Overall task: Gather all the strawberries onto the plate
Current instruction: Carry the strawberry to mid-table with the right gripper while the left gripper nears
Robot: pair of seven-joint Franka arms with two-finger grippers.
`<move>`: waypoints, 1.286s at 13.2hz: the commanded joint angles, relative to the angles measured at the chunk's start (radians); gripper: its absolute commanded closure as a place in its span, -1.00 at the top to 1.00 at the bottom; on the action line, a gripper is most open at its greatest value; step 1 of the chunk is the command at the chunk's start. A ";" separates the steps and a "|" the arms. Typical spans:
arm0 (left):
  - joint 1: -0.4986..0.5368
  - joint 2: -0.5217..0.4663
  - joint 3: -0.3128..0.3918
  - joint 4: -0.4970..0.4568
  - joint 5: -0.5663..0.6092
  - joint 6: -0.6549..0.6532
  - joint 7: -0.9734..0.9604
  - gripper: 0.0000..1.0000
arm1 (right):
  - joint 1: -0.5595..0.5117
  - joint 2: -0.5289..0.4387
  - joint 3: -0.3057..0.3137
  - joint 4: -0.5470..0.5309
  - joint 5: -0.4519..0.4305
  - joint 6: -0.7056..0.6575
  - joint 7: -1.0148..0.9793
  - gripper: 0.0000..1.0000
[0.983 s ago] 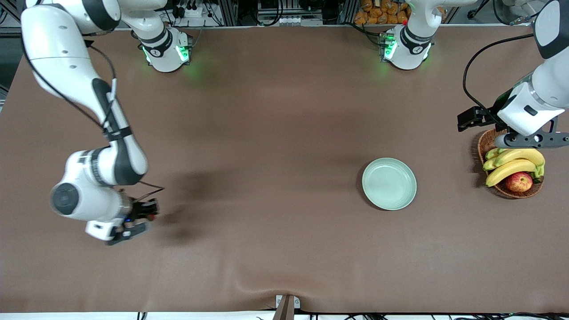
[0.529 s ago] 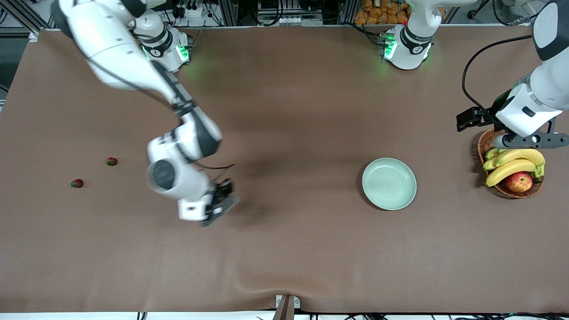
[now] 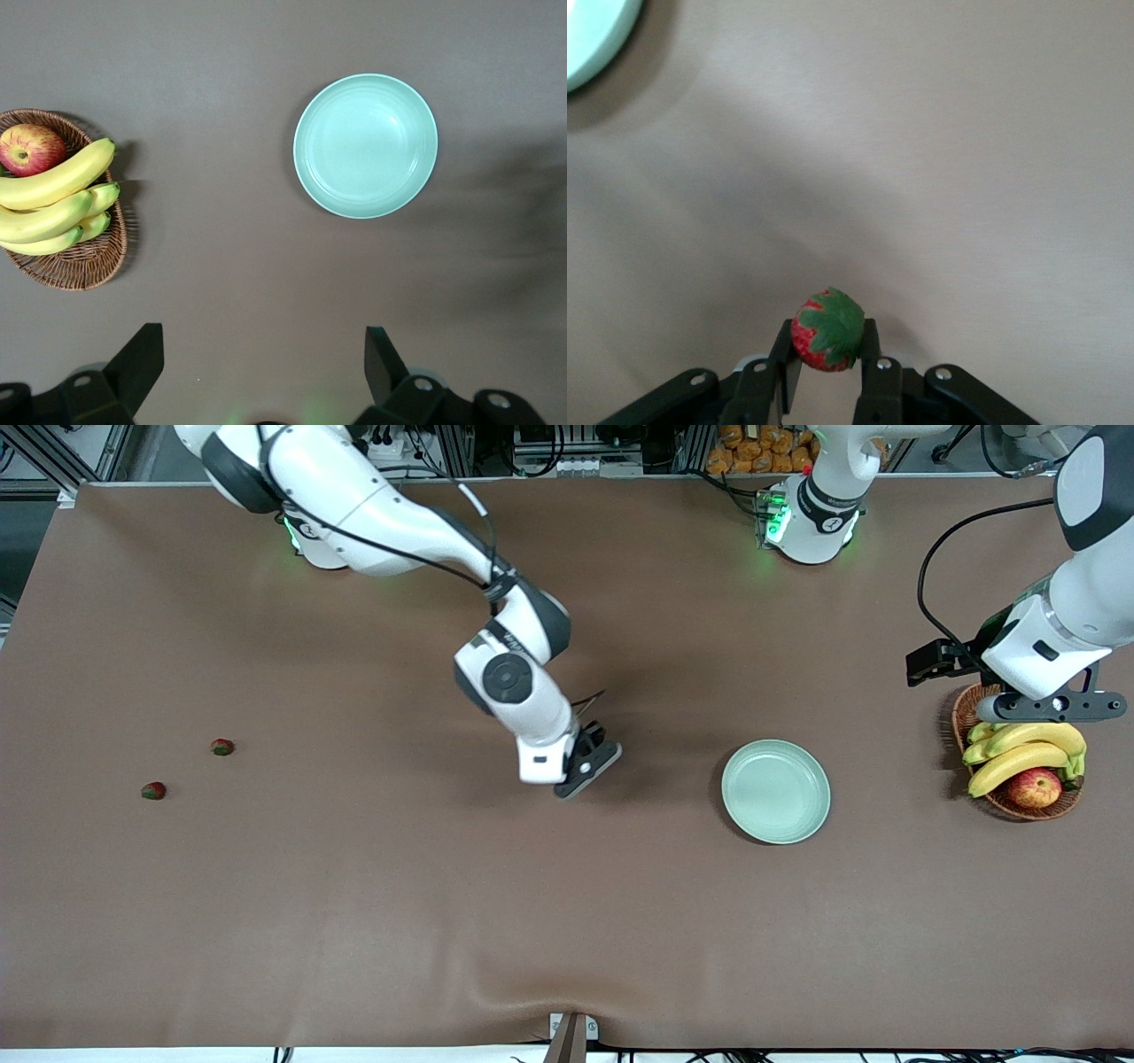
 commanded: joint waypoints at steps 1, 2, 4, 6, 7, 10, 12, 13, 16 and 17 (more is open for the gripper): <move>0.003 -0.030 -0.001 -0.023 -0.011 0.006 0.002 1.00 | 0.088 0.078 -0.060 0.105 -0.011 0.008 0.105 -1.00; 0.002 -0.030 -0.001 -0.021 0.000 0.006 0.002 1.00 | 0.123 0.103 -0.088 0.136 -0.011 0.008 0.128 -1.00; 0.003 -0.030 -0.013 -0.021 0.004 0.006 -0.001 1.00 | 0.154 0.128 -0.119 0.157 -0.012 0.010 0.139 -1.00; 0.005 -0.030 -0.015 -0.021 0.004 0.007 -0.004 1.00 | 0.154 0.126 -0.123 0.157 -0.018 0.007 0.136 -0.31; 0.003 -0.029 -0.018 -0.021 0.003 0.009 -0.007 1.00 | 0.156 0.122 -0.130 0.156 -0.032 0.007 0.137 0.99; -0.037 0.019 -0.053 -0.023 -0.009 0.033 -0.170 1.00 | 0.139 0.079 -0.136 0.134 -0.072 -0.018 0.141 1.00; -0.090 0.092 -0.092 -0.020 -0.008 0.101 -0.369 1.00 | 0.110 0.017 -0.137 0.120 -0.072 -0.103 0.142 1.00; -0.127 0.137 -0.102 -0.018 -0.008 0.156 -0.481 1.00 | 0.079 -0.016 -0.137 0.120 -0.071 -0.167 0.141 1.00; -0.266 0.273 -0.106 0.014 -0.008 0.334 -0.755 1.00 | -0.036 -0.104 -0.139 0.119 -0.071 -0.332 0.130 1.00; -0.303 0.334 -0.106 0.052 -0.008 0.375 -0.819 1.00 | -0.083 -0.127 -0.139 0.119 -0.071 -0.376 0.128 1.00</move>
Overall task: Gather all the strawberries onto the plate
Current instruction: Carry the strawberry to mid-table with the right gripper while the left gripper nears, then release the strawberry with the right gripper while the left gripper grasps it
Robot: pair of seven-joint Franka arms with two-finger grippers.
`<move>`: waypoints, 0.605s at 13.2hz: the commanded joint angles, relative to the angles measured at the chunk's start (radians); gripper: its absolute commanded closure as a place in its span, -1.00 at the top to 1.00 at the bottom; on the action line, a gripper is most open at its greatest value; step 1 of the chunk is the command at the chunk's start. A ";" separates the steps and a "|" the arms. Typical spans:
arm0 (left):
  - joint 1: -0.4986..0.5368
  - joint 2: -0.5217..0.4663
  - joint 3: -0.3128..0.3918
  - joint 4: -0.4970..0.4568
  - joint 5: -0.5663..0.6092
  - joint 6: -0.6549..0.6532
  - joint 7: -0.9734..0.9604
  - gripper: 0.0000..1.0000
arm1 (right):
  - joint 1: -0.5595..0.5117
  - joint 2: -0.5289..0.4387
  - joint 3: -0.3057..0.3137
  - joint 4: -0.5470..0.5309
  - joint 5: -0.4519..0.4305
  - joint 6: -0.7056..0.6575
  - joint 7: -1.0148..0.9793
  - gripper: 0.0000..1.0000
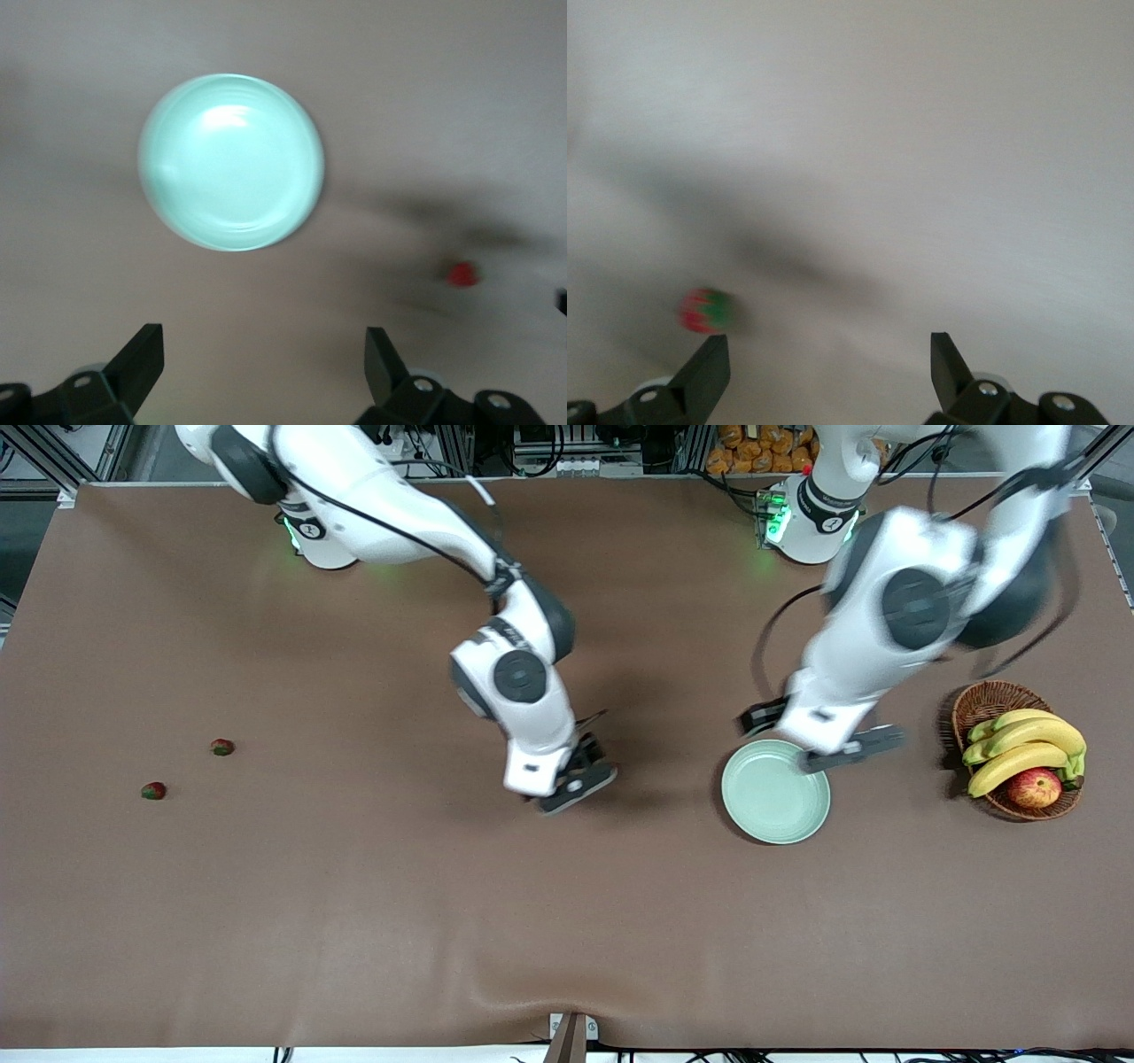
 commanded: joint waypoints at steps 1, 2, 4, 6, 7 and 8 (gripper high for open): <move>-0.097 0.176 0.006 0.133 -0.007 0.078 -0.180 1.00 | -0.135 -0.085 0.019 -0.029 -0.027 -0.118 0.006 1.00; -0.140 0.255 0.008 0.209 0.000 0.093 -0.235 1.00 | -0.176 -0.107 0.021 -0.029 -0.025 -0.159 0.006 1.00; -0.206 0.378 0.020 0.303 0.007 0.124 -0.279 1.00 | -0.265 -0.156 0.023 -0.072 -0.024 -0.198 0.005 1.00; -0.231 0.433 0.028 0.302 0.007 0.220 -0.306 1.00 | -0.321 -0.223 0.019 -0.161 -0.024 -0.201 0.006 1.00; -0.242 0.464 0.028 0.302 0.005 0.261 -0.311 1.00 | -0.363 -0.262 0.019 -0.221 -0.024 -0.201 0.006 1.00; -0.257 0.485 0.028 0.301 0.007 0.286 -0.310 0.98 | -0.396 -0.295 0.019 -0.279 -0.025 -0.201 0.006 1.00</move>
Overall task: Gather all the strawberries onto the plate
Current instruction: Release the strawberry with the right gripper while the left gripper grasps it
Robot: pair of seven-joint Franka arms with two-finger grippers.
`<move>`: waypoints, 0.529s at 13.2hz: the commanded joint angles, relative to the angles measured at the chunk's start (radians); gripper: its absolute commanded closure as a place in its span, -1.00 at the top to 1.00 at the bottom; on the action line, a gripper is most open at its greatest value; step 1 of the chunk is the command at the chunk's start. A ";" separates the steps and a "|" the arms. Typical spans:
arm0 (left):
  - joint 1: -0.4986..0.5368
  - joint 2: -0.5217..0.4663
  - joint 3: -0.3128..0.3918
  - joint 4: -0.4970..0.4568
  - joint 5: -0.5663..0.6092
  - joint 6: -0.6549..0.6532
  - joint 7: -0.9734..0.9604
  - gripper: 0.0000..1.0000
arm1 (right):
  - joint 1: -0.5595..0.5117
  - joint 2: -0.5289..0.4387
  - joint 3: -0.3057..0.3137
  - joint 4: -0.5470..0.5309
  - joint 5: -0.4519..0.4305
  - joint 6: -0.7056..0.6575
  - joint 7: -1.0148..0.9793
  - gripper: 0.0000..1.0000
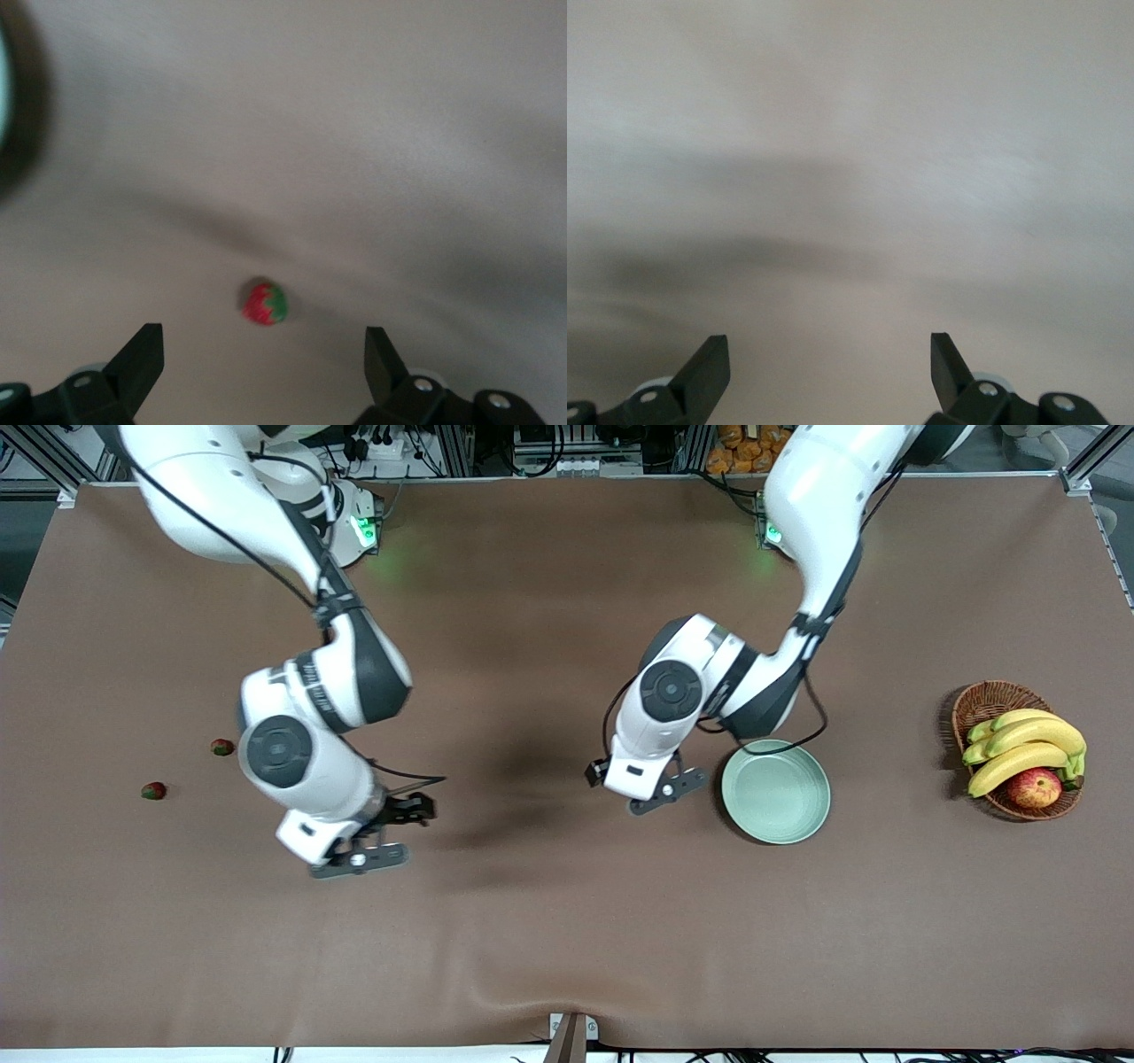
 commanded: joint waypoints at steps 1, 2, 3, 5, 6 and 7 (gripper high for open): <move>-0.041 0.063 0.014 0.036 0.008 0.035 -0.016 0.86 | -0.106 -0.144 0.021 -0.231 -0.017 0.010 0.012 1.00; -0.043 0.071 0.014 0.033 0.018 0.035 -0.015 0.82 | -0.151 -0.164 0.021 -0.282 -0.017 0.007 0.010 1.00; -0.043 0.084 0.012 0.024 0.035 0.035 -0.010 0.80 | -0.197 -0.174 0.021 -0.314 -0.017 -0.010 0.004 1.00; -0.050 0.109 0.012 0.022 0.041 0.037 -0.004 0.65 | -0.280 -0.178 0.021 -0.339 -0.017 -0.060 -0.033 1.00; -0.052 0.112 0.012 0.019 0.045 0.038 0.005 0.54 | -0.335 -0.174 0.021 -0.342 -0.017 -0.073 -0.084 1.00; -0.050 0.123 0.012 0.022 0.058 0.040 0.008 0.41 | -0.386 -0.168 0.021 -0.348 -0.017 -0.073 -0.150 1.00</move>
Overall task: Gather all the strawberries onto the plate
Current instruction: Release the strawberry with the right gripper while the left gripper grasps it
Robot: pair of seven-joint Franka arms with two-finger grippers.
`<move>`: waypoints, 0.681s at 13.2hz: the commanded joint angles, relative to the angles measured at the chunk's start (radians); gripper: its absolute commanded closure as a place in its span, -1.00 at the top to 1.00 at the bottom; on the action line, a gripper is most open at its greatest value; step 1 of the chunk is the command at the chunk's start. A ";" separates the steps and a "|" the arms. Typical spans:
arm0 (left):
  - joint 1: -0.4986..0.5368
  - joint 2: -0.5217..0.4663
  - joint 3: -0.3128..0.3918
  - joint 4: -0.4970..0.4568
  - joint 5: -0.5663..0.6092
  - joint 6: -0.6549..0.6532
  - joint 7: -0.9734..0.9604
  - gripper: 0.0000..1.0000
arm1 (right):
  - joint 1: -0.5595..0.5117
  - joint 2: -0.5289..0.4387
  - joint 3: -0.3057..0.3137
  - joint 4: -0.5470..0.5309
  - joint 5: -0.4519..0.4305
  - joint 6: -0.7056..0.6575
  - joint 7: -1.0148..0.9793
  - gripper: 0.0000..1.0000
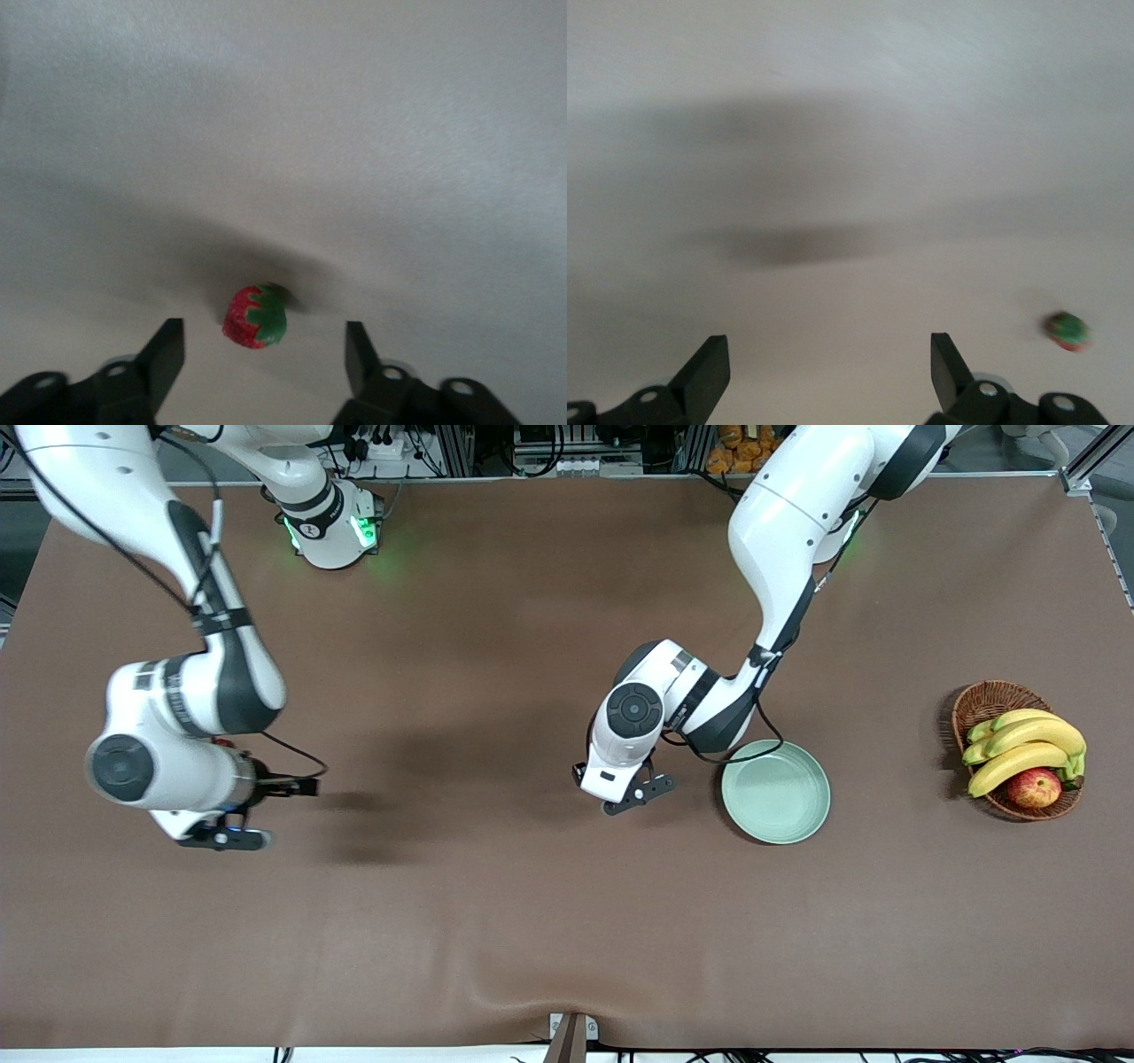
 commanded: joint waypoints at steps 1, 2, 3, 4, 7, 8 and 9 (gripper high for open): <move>-0.009 0.029 0.010 0.019 0.051 0.009 0.001 0.32 | -0.132 -0.035 0.024 -0.061 -0.015 -0.005 -0.113 1.00; -0.009 0.033 0.010 0.017 0.052 0.027 0.001 0.26 | -0.157 -0.035 0.022 -0.081 -0.019 -0.005 -0.121 1.00; -0.011 0.039 0.008 0.017 0.051 0.029 -0.002 0.17 | -0.182 -0.035 0.022 -0.104 -0.033 -0.005 -0.121 1.00; -0.008 0.035 0.008 0.013 0.048 0.029 -0.001 -0.18 | -0.208 -0.035 0.022 -0.124 -0.053 -0.004 -0.123 1.00; 0.011 0.021 0.007 0.005 0.039 0.027 -0.002 -1.00 | -0.254 -0.020 0.022 -0.159 -0.061 0.020 -0.159 1.00; 0.032 0.000 0.007 0.000 0.039 0.015 -0.005 -1.00 | -0.269 -0.006 0.022 -0.169 -0.064 0.042 -0.189 1.00; 0.063 -0.057 0.007 -0.007 0.040 -0.052 0.005 -1.00 | -0.278 0.005 0.022 -0.178 -0.065 0.072 -0.204 1.00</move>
